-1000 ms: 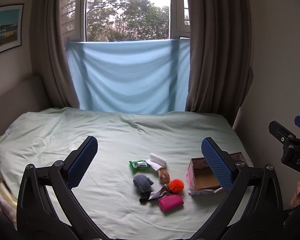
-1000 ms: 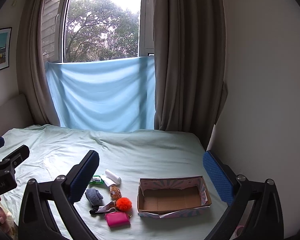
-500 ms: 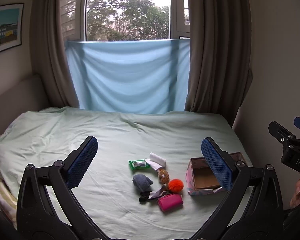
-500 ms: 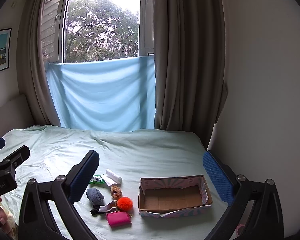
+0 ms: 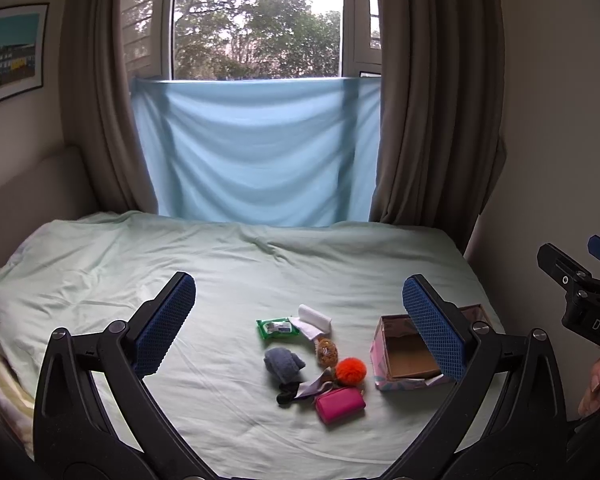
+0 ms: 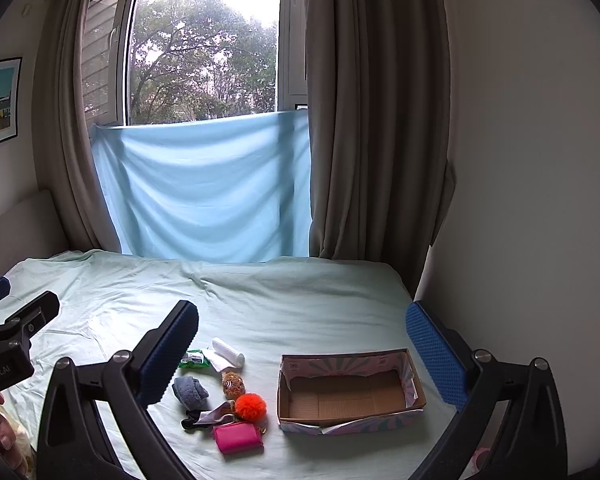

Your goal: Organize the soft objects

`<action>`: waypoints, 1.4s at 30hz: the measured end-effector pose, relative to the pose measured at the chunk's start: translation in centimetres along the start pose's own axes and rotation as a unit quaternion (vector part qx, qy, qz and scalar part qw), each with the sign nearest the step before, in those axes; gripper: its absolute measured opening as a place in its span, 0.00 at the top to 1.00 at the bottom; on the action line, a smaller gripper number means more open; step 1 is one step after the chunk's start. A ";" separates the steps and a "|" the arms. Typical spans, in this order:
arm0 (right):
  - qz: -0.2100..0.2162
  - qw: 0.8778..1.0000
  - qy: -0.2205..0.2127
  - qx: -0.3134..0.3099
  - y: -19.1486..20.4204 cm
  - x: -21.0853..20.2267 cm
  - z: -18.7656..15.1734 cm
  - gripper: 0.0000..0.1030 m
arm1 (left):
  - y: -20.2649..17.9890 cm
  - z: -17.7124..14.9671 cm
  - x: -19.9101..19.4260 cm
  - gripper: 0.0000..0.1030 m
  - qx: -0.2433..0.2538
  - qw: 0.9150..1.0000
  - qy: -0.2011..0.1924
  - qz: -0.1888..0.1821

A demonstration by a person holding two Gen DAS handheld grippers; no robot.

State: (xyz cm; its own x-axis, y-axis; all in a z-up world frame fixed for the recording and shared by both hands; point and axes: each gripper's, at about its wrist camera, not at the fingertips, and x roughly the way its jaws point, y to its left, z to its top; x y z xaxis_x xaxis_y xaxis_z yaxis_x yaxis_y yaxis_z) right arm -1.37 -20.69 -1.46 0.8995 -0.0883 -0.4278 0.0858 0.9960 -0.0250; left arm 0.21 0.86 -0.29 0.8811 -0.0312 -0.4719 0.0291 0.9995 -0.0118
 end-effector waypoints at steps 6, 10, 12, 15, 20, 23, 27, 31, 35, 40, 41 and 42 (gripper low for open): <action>0.001 1.000 0.002 0.000 0.0 0.1 0.1 0.00 | 0.0 0.0 0.2 0.00 -0.002 1.000 0.002 0.000; 0.002 1.000 0.004 0.000 0.1 0.2 0.2 0.00 | 0.0 0.0 0.3 0.00 -0.004 1.000 0.004 0.001; 0.003 1.000 0.005 -0.001 0.2 0.4 0.3 0.00 | 0.0 -0.1 0.4 0.00 -0.005 1.000 0.005 0.001; 0.006 1.000 0.007 -0.002 0.2 0.6 0.4 0.00 | 0.0 0.0 0.5 0.00 -0.008 1.000 0.007 0.002; 0.014 1.000 0.018 -0.006 0.0 1.5 0.4 0.00 | 0.4 0.1 1.5 0.00 -0.012 1.000 0.023 0.014; 0.023 0.999 0.035 -0.011 0.1 2.7 -0.2 0.00 | 1.0 -0.3 2.9 0.00 -0.024 0.999 0.043 0.023; 0.030 0.998 0.056 -0.016 0.6 4.6 -2.0 0.00 | 1.8 -2.1 5.8 0.00 -0.029 0.997 0.072 0.029; 0.024 0.996 0.090 0.001 1.8 7.1 -4.9 0.00 | 3.0 -4.8 9.7 0.00 -0.022 0.994 0.110 0.009; 0.014 0.992 0.120 0.030 3.7 9.7 -7.5 0.00 | 4.4 -7.4 14.6 0.00 -0.005 0.989 0.147 -0.015; -0.014 0.983 0.159 0.089 6.6 14.0 -11.5 0.00 | 6.2 -11.0 21.0 0.00 0.018 0.981 0.183 -0.065; -0.020 0.980 0.167 0.103 7.1 14.7 -12.3 0.00 | 6.5 -11.7 22.1 0.00 0.021 0.979 0.186 -0.076; -0.025 0.978 0.175 0.114 7.6 15.7 -13.2 0.00 | 6.8 -12.4 23.4 0.00 0.024 0.977 0.190 -0.088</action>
State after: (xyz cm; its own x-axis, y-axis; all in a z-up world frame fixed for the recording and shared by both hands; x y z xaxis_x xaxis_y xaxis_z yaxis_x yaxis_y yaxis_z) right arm 7.72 -14.29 -20.25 0.6941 -0.0860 -0.7147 0.2550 0.9579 0.1323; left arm 15.12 7.01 -22.36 0.6210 -0.1905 -0.7603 0.1945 0.9771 -0.0859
